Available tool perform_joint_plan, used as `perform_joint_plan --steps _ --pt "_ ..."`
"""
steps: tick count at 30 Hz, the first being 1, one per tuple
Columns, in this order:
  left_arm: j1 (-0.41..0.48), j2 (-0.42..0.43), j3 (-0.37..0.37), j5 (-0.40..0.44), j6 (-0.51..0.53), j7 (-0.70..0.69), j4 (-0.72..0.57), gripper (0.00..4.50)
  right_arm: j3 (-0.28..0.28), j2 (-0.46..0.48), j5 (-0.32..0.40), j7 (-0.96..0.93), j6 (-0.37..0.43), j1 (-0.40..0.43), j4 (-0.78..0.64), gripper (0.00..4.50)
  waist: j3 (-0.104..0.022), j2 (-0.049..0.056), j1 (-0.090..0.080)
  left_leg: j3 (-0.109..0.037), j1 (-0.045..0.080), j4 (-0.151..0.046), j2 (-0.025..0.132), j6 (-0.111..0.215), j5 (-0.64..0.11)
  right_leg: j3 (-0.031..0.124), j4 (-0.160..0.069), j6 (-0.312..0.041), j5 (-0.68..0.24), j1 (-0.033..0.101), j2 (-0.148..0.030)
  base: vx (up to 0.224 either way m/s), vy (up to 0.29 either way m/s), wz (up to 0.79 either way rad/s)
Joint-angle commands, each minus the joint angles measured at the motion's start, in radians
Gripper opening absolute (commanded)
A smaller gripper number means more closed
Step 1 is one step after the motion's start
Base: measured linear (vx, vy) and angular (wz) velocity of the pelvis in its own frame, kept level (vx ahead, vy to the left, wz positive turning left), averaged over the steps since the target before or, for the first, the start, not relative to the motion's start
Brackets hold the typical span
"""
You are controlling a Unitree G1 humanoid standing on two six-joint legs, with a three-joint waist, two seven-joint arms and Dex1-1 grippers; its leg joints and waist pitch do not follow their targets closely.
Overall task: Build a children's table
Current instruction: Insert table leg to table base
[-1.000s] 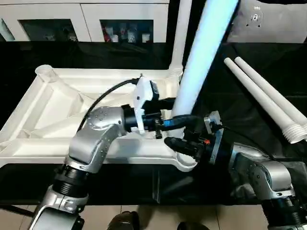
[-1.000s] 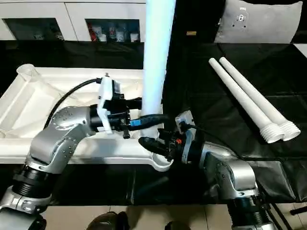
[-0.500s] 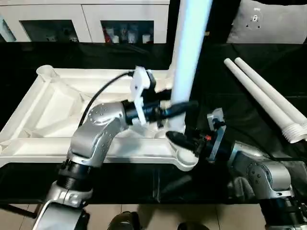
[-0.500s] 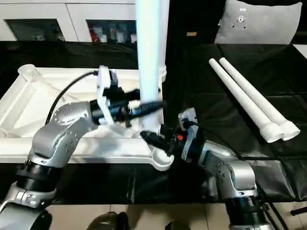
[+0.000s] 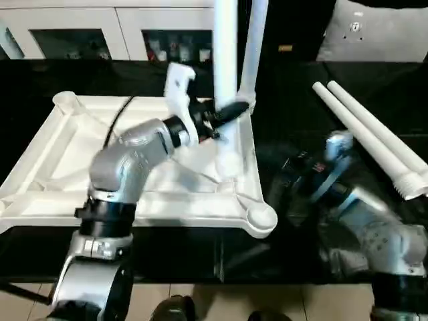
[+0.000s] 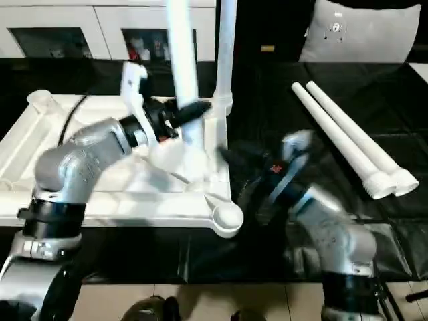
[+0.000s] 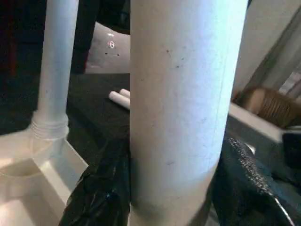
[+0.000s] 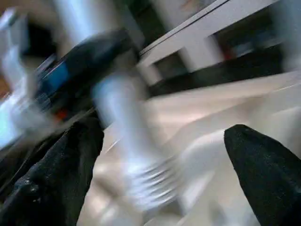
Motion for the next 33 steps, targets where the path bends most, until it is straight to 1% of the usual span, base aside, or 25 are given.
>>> perform_joint_plan --steps 1,2,4,5,7,8,9,10,12,13,14,15,16,17,19,20,21,22,24,26,27,29,30,31,33 --pt "-0.022 -0.007 0.025 -0.046 0.048 0.021 -0.011 1.91 -0.048 -0.001 0.032 -0.046 0.016 -0.015 0.035 4.5 -0.083 -0.01 0.005 -0.049 0.035 -0.061 0.088 0.051 -0.088 0.046 -0.07 -0.261 -0.048 0.036 -0.106 0.0 0.0 0.0" --pt "-0.025 -0.012 0.034 -0.062 0.064 0.025 -0.016 1.91 -0.058 -0.005 0.038 -0.052 0.022 -0.021 0.046 4.5 -0.087 -0.011 0.007 -0.049 0.033 -0.059 0.088 0.054 -0.074 0.046 -0.067 -0.258 -0.036 0.038 -0.106 0.0 0.0 0.0" --pt "-0.029 -0.016 0.038 -0.07 0.08 0.029 -0.025 1.91 -0.053 -0.021 0.034 -0.037 0.027 -0.022 0.045 4.5 -0.087 -0.012 0.009 -0.048 0.032 -0.058 0.087 0.061 -0.064 0.046 -0.068 -0.252 -0.028 0.038 -0.105 0.0 0.0 0.0" --pt "-0.033 -0.017 0.038 -0.071 0.101 0.03 -0.035 1.91 -0.045 -0.03 0.032 -0.028 0.037 -0.019 0.03 4.5 -0.089 -0.013 0.01 -0.049 0.03 -0.057 0.088 0.074 -0.043 0.045 -0.064 -0.244 -0.003 0.041 -0.103 0.0 0.0 0.0" --pt "-0.033 -0.018 0.037 -0.073 0.109 0.031 -0.039 1.91 -0.041 -0.037 0.035 -0.017 0.043 -0.021 0.023 4.5 -0.09 -0.013 0.011 -0.048 0.03 -0.057 0.088 0.081 -0.041 0.044 -0.065 -0.243 0.003 0.04 -0.104 0.0 0.0 0.0" --pt "-0.032 -0.015 0.032 -0.074 0.119 0.035 -0.048 1.91 -0.029 -0.052 0.036 -0.007 0.058 -0.024 0.009 4.5 -0.089 -0.014 0.012 -0.049 0.029 -0.056 0.089 0.084 -0.046 0.045 -0.066 -0.242 -0.001 0.041 -0.105 0.0 0.0 0.0" --pt "-0.032 -0.015 0.032 -0.074 0.12 0.036 -0.049 1.91 -0.028 -0.054 0.037 -0.005 0.06 -0.024 0.007 4.5 -0.089 -0.013 0.013 -0.049 0.029 -0.057 0.089 0.084 -0.047 0.044 -0.067 -0.24 -0.005 0.041 -0.105 0.0 0.0 0.0" --pt "-0.032 -0.014 0.029 -0.078 0.126 0.041 -0.053 1.91 -0.021 -0.063 0.047 0.006 0.071 -0.028 -0.005 4.5 -0.09 -0.016 0.013 -0.049 0.03 -0.057 0.089 0.083 -0.051 0.045 -0.068 -0.238 -0.016 0.042 -0.105 0.0 0.0 0.0" --pt "-0.03 -0.013 0.027 -0.083 0.13 0.043 -0.059 1.91 -0.006 -0.073 0.045 0.017 0.076 -0.03 -0.017 4.5 -0.089 -0.015 0.015 -0.048 0.03 -0.057 0.089 0.079 -0.059 0.045 -0.07 -0.232 -0.035 0.04 -0.104 0.0 0.0 0.0" --pt "-0.03 -0.013 0.026 -0.085 0.132 0.044 -0.061 1.91 0.001 -0.079 0.044 0.023 0.077 -0.03 -0.022 4.5 -0.091 -0.016 0.016 -0.048 0.031 -0.057 0.09 0.076 -0.058 0.045 -0.069 -0.231 -0.038 0.041 -0.105 0.0 0.0 0.0" --pt "-0.028 -0.005 0.011 -0.068 0.12 0.043 -0.07 1.91 0.041 -0.099 0.01 0.036 0.069 -0.03 -0.043 4.5 -0.091 -0.016 0.017 -0.048 0.031 -0.056 0.089 0.075 -0.056 0.045 -0.07 -0.229 -0.04 0.04 -0.104 0.0 0.0 0.0" --pt "-0.026 -0.002 -0.002 -0.053 0.106 0.039 -0.075 1.91 0.065 -0.107 -0.009 0.042 0.064 -0.03 -0.054 4.5 -0.093 -0.02 0.018 -0.049 0.031 -0.056 0.09 0.072 -0.054 0.044 -0.07 -0.219 -0.046 0.042 -0.102 0.0 0.0 0.0" --pt "-0.024 0.001 -0.013 -0.039 0.095 0.037 -0.08 1.91 0.085 -0.114 -0.025 0.047 0.062 -0.029 -0.063 4.5 -0.093 -0.018 0.018 -0.049 0.031 -0.056 0.091 0.072 -0.049 0.045 -0.068 -0.216 -0.041 0.042 -0.103 0.0 0.0 0.0" --pt "-0.02 0.009 -0.042 -0.003 0.068 0.038 -0.089 1.91 0.13 -0.126 -0.075 0.05 0.041 -0.028 -0.079 4.5 -0.094 -0.018 0.02 -0.051 0.031 -0.057 0.093 0.071 -0.049 0.045 -0.069 -0.209 -0.045 0.04 -0.103 0.0 0.0 0.0" --pt "-0.016 0.004 -0.063 0.017 0.049 0.047 -0.103 1.91 0.162 -0.116 -0.094 0.032 0.045 -0.033 -0.099 4.5 -0.096 -0.019 0.018 -0.05 0.031 -0.057 0.093 0.069 -0.045 0.046 -0.066 -0.203 -0.036 0.04 -0.103 0.0 0.0 0.0" --pt "-0.013 -0.004 -0.075 0.033 0.033 0.062 -0.112 1.91 0.179 -0.105 -0.104 0.016 0.045 -0.038 -0.108 4.5 -0.096 -0.018 0.018 -0.049 0.03 -0.055 0.092 0.069 -0.046 0.047 -0.067 -0.211 -0.035 0.039 -0.105 0.0 0.0 0.0" --pt "-0.012 -0.006 -0.078 0.036 0.029 0.066 -0.114 1.91 0.183 -0.102 -0.107 0.012 0.045 -0.04 -0.111 4.5 -0.097 -0.02 0.018 -0.05 0.03 -0.056 0.093 0.069 -0.047 0.047 -0.067 -0.212 -0.034 0.04 -0.105 0.0 0.0 0.0" --pt "-0.009 -0.018 -0.091 0.05 0.016 0.085 -0.125 1.91 0.212 -0.093 -0.13 -0.003 0.034 -0.044 -0.121 4.5 -0.1 -0.02 0.018 -0.05 0.031 -0.055 0.093 0.066 -0.045 0.046 -0.064 -0.214 -0.031 0.041 -0.105 0.0 0.0 0.0" --pt "-0.003 -0.042 -0.122 0.083 -0.012 0.124 -0.143 1.91 0.251 -0.062 -0.173 -0.052 0.009 -0.06 -0.122 4.5 -0.1 -0.02 0.016 -0.05 0.03 -0.055 0.096 0.061 -0.042 0.047 -0.064 -0.218 -0.024 0.038 -0.105 0.0 0.0 0.0" --pt "0.004 -0.06 -0.15 0.106 -0.029 0.144 -0.154 1.91 0.271 -0.031 -0.218 -0.101 -0.026 -0.077 -0.101 4.5 -0.102 -0.022 0.016 -0.049 0.03 -0.053 0.092 0.057 -0.041 0.046 -0.062 -0.218 -0.025 0.038 -0.104 0.0 0.0 0.0" --pt "0.007 -0.07 -0.159 0.118 -0.037 0.156 -0.155 1.91 0.272 -0.013 -0.237 -0.127 -0.042 -0.086 -0.086 4.21 -0.101 -0.02 0.017 -0.047 0.032 -0.053 0.093 0.052 -0.049 0.048 -0.065 -0.216 -0.036 0.036 -0.105 0.0 0.0 0.0" --pt "0.011 -0.088 -0.174 0.144 -0.048 0.186 -0.151 1.91 0.283 0.012 -0.285 -0.173 -0.082 -0.101 -0.053 4.14 -0.102 -0.02 0.016 -0.048 0.029 -0.055 0.092 0.042 -0.047 0.047 -0.063 -0.209 -0.035 0.037 -0.102 0.0 0.0 0.0" --pt "0.011 -0.088 -0.174 0.144 -0.048 0.186 -0.151 1.91 0.283 0.012 -0.285 -0.173 -0.082 -0.101 -0.053 4.11 -0.103 -0.019 0.016 -0.049 0.029 -0.054 0.093 0.038 -0.049 0.046 -0.061 -0.207 -0.035 0.037 -0.102 0.0 0.0 0.0" --pt "0.012 -0.093 -0.181 0.157 -0.052 0.199 -0.15 1.91 0.29 0.021 -0.305 -0.187 -0.102 -0.107 -0.041 3.87 -0.102 -0.019 0.015 -0.048 0.03 -0.055 0.092 0.036 -0.054 0.047 -0.063 -0.205 -0.038 0.036 -0.102 0.0 0.0 0.0" --pt "0.014 -0.095 -0.187 0.169 -0.056 0.21 -0.149 1.91 0.291 0.031 -0.32 -0.204 -0.119 -0.111 -0.032 3.7 -0.103 -0.021 0.016 -0.048 0.03 -0.054 0.091 0.033 -0.061 0.048 -0.065 -0.2 -0.043 0.038 -0.103 0.0 0.0 0.0"
